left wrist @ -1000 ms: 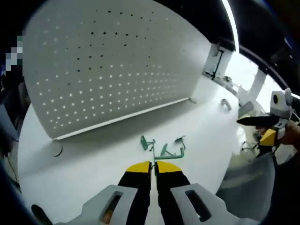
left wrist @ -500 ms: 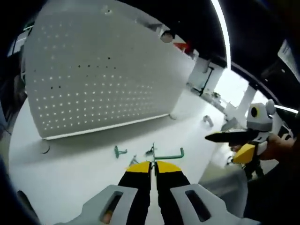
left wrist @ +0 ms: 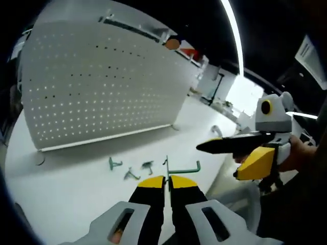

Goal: Insert the hook assembly into the mounting plate slot until the hook locks in place.

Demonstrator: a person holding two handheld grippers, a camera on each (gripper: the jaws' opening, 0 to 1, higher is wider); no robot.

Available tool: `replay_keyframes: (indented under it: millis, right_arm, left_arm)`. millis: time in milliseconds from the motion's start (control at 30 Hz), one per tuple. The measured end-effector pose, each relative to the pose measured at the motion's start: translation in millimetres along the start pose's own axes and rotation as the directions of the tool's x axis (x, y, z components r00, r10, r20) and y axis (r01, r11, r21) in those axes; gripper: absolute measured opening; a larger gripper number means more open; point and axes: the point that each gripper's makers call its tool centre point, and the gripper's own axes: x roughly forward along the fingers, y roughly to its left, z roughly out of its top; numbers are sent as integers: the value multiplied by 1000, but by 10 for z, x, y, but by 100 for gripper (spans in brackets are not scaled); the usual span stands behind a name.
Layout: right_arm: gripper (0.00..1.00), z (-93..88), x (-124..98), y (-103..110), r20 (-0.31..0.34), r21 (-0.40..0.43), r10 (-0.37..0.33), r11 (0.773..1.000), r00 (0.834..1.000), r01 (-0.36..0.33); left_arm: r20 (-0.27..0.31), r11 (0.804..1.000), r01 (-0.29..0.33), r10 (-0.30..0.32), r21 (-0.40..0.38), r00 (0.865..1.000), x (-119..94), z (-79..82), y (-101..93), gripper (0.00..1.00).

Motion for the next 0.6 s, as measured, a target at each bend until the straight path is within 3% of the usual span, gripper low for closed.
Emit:
replay_keyframes:
  millis: [67,133,167,200,233,600]
  right_arm:
    - [62,-21,29,51,-11,13,20,1000,1000,-20]
    - [44,-5,33,91,0,46,41,998,999,-41]
    - [34,8,36,158,9,105,79,991,997,-79]
    - [31,20,38,172,18,143,88,986,996,-90]
    - [33,45,40,107,35,154,54,986,998,-59]
    - [26,43,66,115,35,166,66,984,997,-71]
  left_arm:
    - [13,1000,15,-15,6,1000,4,13,-66,2]
    - [23,1000,20,-21,9,1000,4,12,-104,2]
    - [31,1000,24,-25,2,999,2,14,-119,2]
    - [36,1000,27,-27,-4,999,1,15,-132,2]
    - [48,1000,26,-25,-9,999,-13,25,-137,2]
    - [111,999,35,-33,-24,993,-85,144,-206,2]
